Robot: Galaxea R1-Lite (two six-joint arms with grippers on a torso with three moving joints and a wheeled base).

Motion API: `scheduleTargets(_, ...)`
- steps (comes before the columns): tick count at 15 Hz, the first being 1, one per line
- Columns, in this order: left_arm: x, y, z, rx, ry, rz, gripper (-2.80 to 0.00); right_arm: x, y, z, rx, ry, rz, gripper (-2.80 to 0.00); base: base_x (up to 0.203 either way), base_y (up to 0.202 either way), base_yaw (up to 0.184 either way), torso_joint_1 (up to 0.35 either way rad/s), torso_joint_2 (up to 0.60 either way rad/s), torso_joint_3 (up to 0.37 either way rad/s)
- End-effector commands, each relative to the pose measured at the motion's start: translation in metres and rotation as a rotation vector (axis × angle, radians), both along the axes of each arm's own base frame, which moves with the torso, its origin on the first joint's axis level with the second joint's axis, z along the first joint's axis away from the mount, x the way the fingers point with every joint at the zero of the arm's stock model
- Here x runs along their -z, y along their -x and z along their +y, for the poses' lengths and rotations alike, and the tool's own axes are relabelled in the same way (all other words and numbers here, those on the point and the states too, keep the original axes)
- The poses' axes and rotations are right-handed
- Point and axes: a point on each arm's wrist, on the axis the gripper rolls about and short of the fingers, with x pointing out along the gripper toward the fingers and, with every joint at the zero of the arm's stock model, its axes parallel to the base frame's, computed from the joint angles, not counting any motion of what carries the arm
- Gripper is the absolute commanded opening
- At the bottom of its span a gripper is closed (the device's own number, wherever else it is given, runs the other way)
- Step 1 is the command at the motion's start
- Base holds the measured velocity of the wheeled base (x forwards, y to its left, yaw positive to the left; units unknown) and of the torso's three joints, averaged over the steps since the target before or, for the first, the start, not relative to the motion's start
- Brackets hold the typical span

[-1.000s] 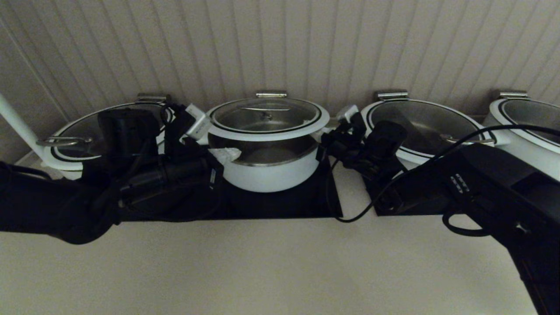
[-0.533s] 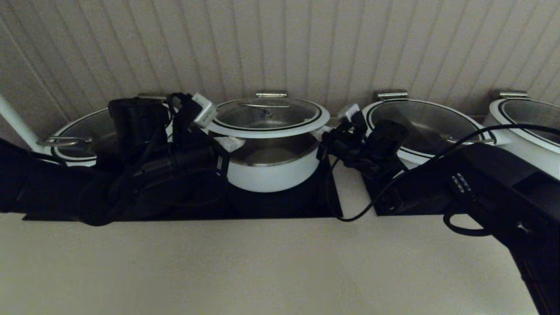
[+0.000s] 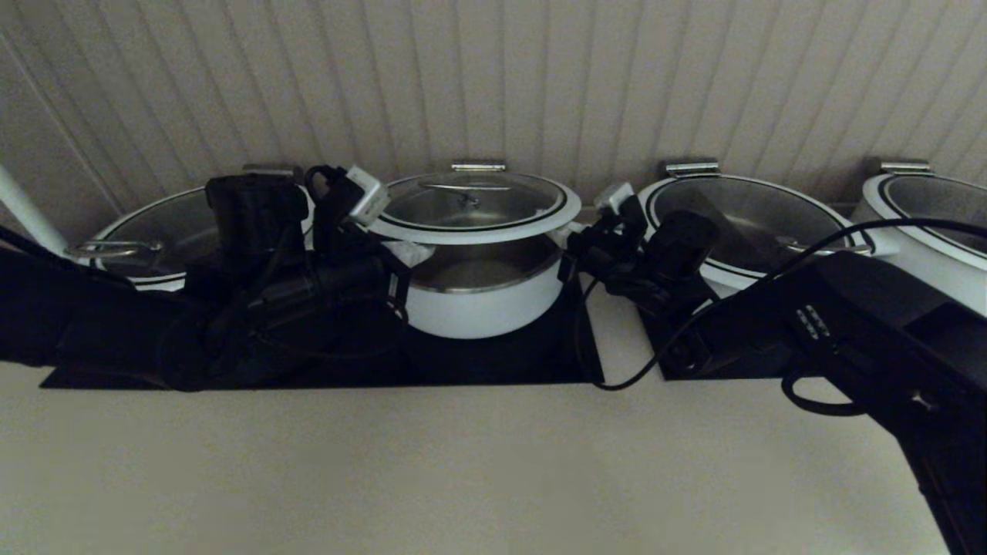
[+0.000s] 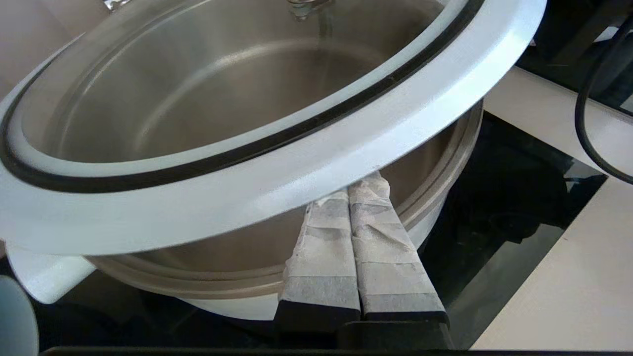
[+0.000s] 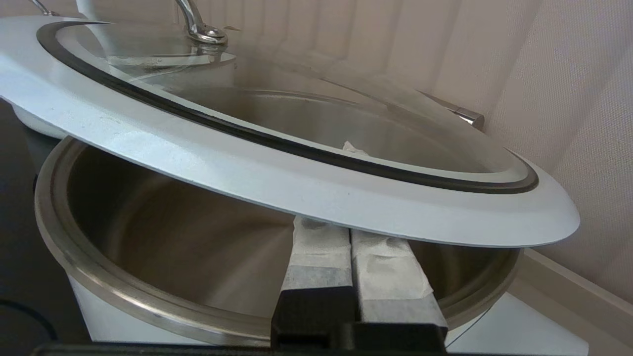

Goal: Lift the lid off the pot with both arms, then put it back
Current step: Open the pot lid completely

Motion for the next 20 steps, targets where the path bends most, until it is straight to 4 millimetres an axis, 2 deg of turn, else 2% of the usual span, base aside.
scheduleTargets(1, 0.002, -0.003, -0.001, 0.002, -0.001, 0.0, -2.8, -0.001, 0.001, 0.0, -0.003, -0.002, -0.01, -2.8, 0.0, 0.0, 0.0, 0.0, 0.0, 0.0)
scheduleTargets(6, 0.006, -0.005, -0.001, -0.015, -0.008, 0.009, -2.8, -0.003, 0.001, 0.0, -0.003, -0.004, -0.014, -2.8, 0.0, 0.0, 0.0, 0.0, 0.0, 0.0)
scheduleTargets(16, -0.004, -0.014, -0.004, -0.026, 0.006, -0.032, -2.8, -0.005, 0.002, -0.001, -0.003, -0.005, -0.016, -2.8, 0.0, 0.0, 0.0, 0.0, 0.0, 0.0)
scheduleTargets(20, -0.004, -0.014, -0.004, -0.026, 0.006, -0.033, -2.8, 0.004, 0.013, -0.005, -0.002, 0.023, 0.034, -2.8, 0.0, 0.0, 0.0, 0.0, 0.0, 0.0)
